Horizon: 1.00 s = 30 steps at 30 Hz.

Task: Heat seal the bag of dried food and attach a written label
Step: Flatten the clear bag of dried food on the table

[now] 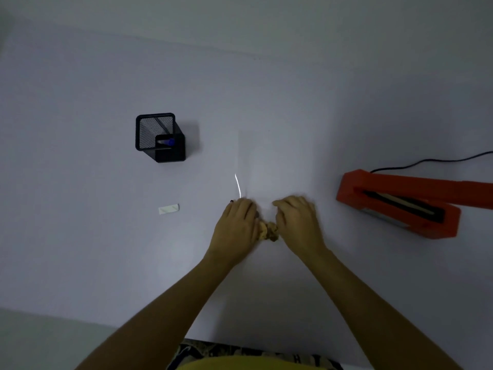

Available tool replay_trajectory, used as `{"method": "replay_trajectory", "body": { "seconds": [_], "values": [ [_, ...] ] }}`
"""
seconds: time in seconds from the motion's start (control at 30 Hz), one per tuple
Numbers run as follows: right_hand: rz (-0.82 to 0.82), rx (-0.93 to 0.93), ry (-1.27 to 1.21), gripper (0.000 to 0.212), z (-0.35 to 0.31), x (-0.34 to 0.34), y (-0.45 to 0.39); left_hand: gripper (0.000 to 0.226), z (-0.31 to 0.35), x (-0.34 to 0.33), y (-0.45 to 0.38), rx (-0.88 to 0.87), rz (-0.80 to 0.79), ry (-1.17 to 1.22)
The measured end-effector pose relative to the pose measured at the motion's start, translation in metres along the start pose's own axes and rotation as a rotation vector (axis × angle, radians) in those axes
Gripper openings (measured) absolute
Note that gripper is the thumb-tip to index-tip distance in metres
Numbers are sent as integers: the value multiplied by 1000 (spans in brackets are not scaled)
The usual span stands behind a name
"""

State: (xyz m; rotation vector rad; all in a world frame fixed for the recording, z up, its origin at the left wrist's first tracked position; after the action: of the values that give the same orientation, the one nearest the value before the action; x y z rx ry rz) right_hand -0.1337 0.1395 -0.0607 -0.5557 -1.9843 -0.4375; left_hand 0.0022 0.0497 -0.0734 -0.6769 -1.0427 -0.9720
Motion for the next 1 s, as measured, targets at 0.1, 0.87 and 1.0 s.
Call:
{"method": "replay_trajectory", "body": {
  "seconds": [0.1,0.87,1.0],
  "values": [
    [-68,107,-45,21,-3,-12,-4,36,1,-1,3,20,0,24],
    [61,49,97,29,-8,-2,-143,39,2,1,3,70,32,41],
    [-67,285,-32,29,-13,-9,-82,37,2,0,4,56,54,16]
  ]
}}
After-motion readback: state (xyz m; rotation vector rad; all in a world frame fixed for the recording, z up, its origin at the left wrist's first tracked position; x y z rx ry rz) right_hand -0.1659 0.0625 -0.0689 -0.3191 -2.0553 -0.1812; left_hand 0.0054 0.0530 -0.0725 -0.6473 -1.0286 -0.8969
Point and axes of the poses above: each hand's wrist, its own y-axis away from the middle knuckle, its own x-axis out of the back of the hand, z = x × y, the point moved 1 cm from there along -y, towards the middle knuckle, and after that the axes turned 4 degrees about -x, right-handed, at the moved point
